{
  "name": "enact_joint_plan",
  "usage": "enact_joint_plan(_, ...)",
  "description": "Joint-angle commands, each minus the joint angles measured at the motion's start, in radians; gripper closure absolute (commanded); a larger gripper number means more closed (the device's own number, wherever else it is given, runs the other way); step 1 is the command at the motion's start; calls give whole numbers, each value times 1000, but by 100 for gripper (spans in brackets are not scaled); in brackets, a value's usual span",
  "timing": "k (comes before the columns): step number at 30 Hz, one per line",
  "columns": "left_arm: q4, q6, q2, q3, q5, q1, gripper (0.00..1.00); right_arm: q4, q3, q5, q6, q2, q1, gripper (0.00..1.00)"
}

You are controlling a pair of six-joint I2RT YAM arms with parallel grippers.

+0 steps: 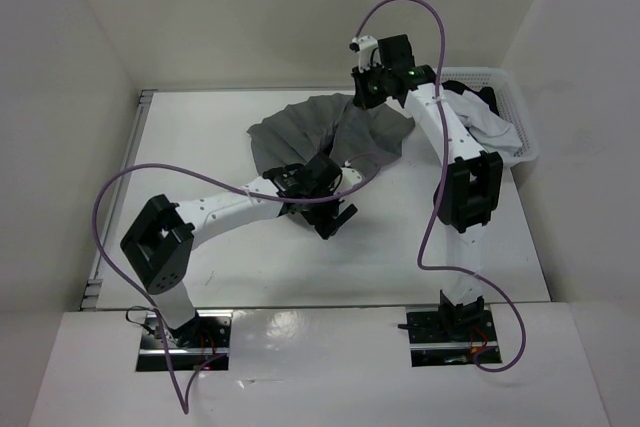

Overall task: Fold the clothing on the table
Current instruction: Flatten the skirt out

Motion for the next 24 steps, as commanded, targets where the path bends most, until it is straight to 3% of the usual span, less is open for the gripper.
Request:
enact_joint_plan(1, 23, -70, 18, 25, -118, -12, 0, 20, -11, 9, 1, -53, -14, 100)
enact_joint_plan(8, 32, -127, 48, 16, -292, -41, 0, 29, -40, 9, 1, -73, -23, 100)
enact_joint_plan(11, 41, -140, 67, 37, -315, -41, 5, 39, -63, 9, 1, -82, -23, 100)
enact_joint_plan(14, 41, -140, 68, 37, -306, -41, 19, 39, -73, 9, 1, -82, -23, 100)
enact_joint_plan(17, 50, -140, 77, 37, -284, -41, 43, 48, -83, 9, 1, -102, -23, 100)
enact_joint_plan(20, 50, -130, 77, 46, -273, -41, 58, 48, -93, 9, 1, -102, -32, 100)
enact_joint_plan(24, 40, -106, 77, 57, -264, -41, 67, 48, -102, 9, 1, -111, -42, 100)
